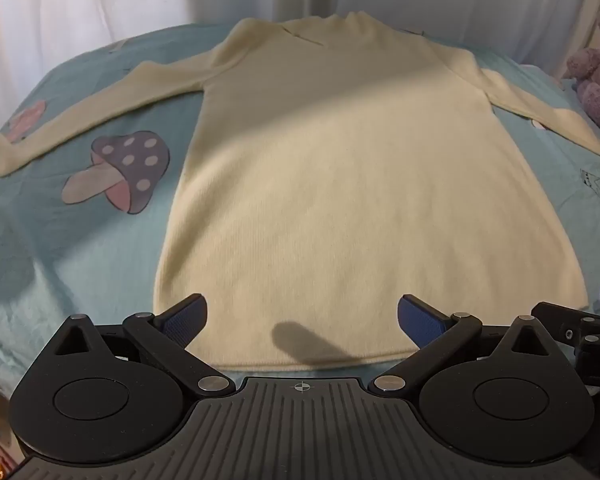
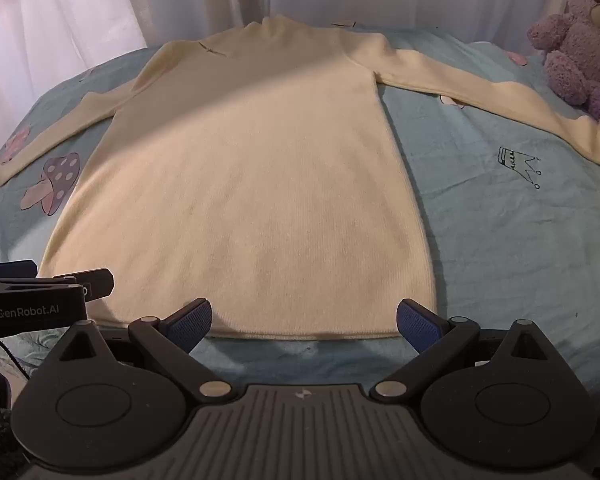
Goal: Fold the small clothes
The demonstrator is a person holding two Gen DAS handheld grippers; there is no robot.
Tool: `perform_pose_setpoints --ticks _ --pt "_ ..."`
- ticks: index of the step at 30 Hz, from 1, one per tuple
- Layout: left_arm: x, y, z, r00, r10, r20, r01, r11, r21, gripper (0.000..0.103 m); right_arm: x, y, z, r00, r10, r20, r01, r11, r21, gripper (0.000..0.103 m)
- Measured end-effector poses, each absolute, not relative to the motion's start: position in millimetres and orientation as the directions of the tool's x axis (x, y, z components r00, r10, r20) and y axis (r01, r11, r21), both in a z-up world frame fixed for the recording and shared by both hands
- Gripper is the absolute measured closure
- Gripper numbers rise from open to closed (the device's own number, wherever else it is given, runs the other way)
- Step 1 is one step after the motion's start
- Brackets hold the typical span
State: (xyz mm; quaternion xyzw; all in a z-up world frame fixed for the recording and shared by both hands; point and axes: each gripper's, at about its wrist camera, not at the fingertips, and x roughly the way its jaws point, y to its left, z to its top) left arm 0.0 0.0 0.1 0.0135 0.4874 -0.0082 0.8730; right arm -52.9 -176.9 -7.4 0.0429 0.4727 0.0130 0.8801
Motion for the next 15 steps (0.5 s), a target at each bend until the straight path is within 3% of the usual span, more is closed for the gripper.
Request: perform_pose_setpoints --ticks 15 --pt "-0.9 -0.1 0.7 0.523 -0.007 -0.853 0.033 0.999 0.012 0.0 -54.4 -177.9 -4.4 0.552 0.055 -0.832 0.022 0.997 0.08 0.004"
